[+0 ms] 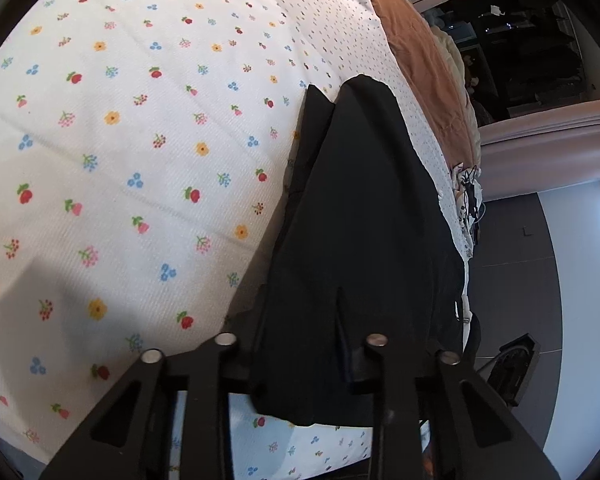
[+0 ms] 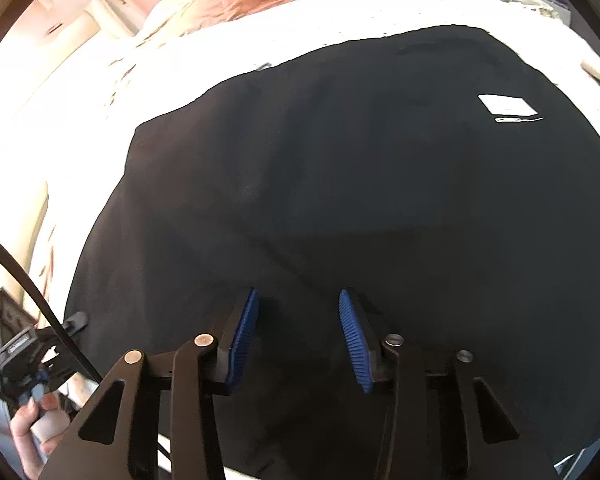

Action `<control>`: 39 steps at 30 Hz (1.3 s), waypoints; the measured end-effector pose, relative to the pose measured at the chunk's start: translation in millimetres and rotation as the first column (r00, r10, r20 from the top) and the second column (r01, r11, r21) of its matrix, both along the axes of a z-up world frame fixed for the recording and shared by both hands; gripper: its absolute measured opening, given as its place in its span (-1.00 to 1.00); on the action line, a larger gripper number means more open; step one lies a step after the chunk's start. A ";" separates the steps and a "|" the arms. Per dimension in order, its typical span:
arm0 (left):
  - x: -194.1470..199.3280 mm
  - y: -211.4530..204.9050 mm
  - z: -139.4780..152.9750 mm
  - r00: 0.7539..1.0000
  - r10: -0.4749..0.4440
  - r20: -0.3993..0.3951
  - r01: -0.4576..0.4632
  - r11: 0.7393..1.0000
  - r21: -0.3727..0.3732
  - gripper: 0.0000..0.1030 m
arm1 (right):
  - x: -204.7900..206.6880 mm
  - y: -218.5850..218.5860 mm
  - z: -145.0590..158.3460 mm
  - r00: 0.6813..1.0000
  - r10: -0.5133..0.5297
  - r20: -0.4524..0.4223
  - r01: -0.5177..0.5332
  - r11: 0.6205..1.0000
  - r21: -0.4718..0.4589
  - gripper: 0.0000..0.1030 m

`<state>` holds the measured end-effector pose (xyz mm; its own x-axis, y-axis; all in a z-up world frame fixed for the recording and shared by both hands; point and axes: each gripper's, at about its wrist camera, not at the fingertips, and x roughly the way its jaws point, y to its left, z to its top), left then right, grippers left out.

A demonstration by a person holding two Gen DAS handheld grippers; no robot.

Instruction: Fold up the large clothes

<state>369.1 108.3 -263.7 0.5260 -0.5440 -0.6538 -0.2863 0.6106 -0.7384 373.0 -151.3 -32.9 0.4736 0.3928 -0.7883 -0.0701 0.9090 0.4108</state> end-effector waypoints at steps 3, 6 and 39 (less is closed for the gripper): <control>-2.6 0.2 5.2 1.000 0.009 0.016 -0.009 1.000 0.000 -0.59 | -18.5 17.9 -7.5 0.999 0.048 -0.010 -0.049 0.998 -0.026 -0.24; -5.8 -1.2 12.2 0.999 0.015 0.038 -0.015 1.000 0.007 -0.62 | -39.4 29.8 -16.7 0.997 0.075 -0.021 -0.076 0.996 -0.054 -0.24; -15.9 -8.4 22.7 0.996 0.087 -0.005 -0.086 0.994 0.064 -0.65 | 7.6 104.4 -101.2 0.998 0.066 -0.024 -0.069 0.988 -0.138 -0.60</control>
